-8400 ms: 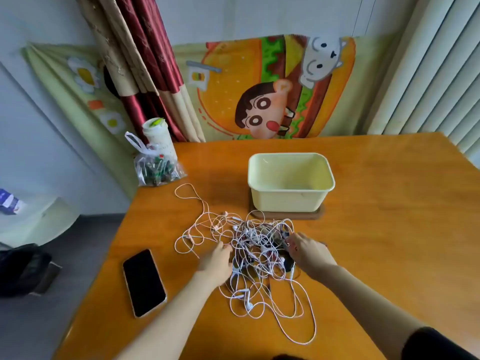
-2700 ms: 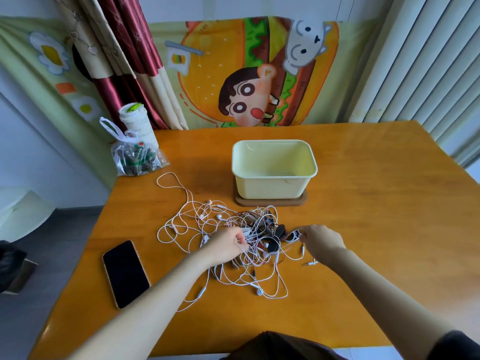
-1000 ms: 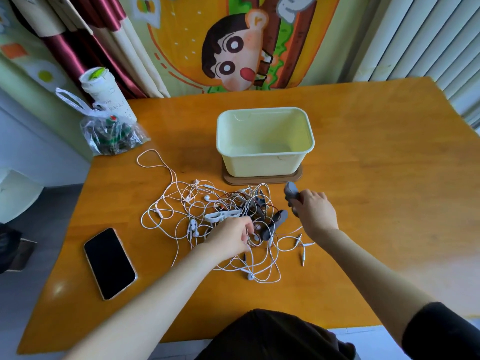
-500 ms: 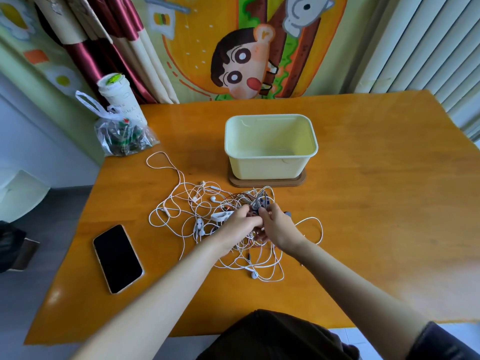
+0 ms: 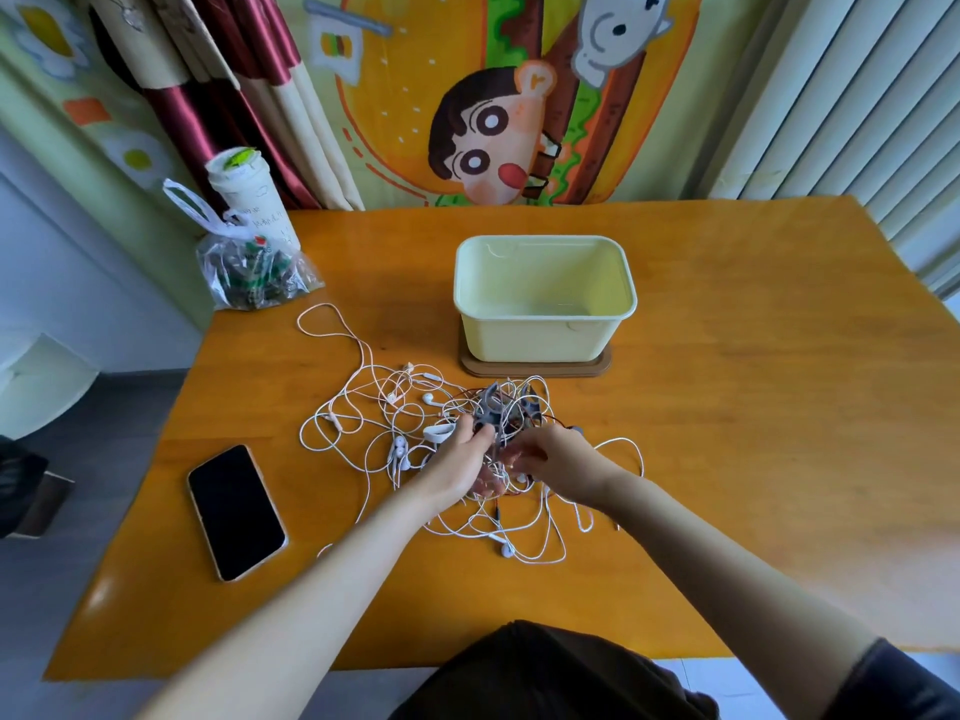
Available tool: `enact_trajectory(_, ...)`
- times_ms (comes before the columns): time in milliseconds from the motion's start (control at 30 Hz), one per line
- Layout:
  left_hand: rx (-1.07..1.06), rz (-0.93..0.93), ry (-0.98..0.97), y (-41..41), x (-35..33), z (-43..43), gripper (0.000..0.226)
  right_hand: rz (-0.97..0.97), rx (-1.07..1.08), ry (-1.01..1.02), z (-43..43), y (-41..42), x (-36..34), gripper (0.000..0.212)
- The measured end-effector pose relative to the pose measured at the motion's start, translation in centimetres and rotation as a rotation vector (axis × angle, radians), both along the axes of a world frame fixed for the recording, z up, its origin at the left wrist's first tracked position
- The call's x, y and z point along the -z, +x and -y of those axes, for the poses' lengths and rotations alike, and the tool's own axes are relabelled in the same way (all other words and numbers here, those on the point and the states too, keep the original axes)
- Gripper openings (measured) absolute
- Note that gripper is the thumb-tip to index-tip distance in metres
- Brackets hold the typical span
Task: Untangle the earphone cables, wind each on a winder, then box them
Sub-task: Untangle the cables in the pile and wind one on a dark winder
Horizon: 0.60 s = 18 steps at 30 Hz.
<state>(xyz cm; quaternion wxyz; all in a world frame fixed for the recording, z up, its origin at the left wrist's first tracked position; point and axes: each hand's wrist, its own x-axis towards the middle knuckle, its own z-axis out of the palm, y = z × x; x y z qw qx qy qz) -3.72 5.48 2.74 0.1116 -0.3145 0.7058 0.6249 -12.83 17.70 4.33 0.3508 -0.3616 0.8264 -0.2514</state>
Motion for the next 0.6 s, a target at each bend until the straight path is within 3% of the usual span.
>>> enact_trajectory(133, 0.103, 0.051, -0.067, 0.7, 0.1, 0.7, 0.018, -0.129, 0.068, 0.043, -0.9, -1.1, 1.0, 0.020)
enact_trajectory(267, 0.113, 0.115, -0.203, 1.3, 0.3, 1.7, 0.030, -0.246, 0.296, 0.068, -2.8, -3.7, 2.8, 0.022)
enact_trajectory(400, 0.065, 0.136, -0.299, 1.5, 0.3, 3.4, 0.029, -0.364, 0.412, 0.239, -5.4, -5.9, 3.7, 0.028)
enact_trajectory(500, 0.014, 0.105, -0.263, 1.1, -0.4, 3.8, 0.037, -0.569, 0.207, 0.420, -4.8, -4.7, 2.9, 0.042)
enact_trajectory(600, 0.045, 0.053, -0.239, 0.0, -1.4, 2.8, 0.035, -0.553, -0.019, 0.205, -1.5, -1.1, 0.7, 0.050)
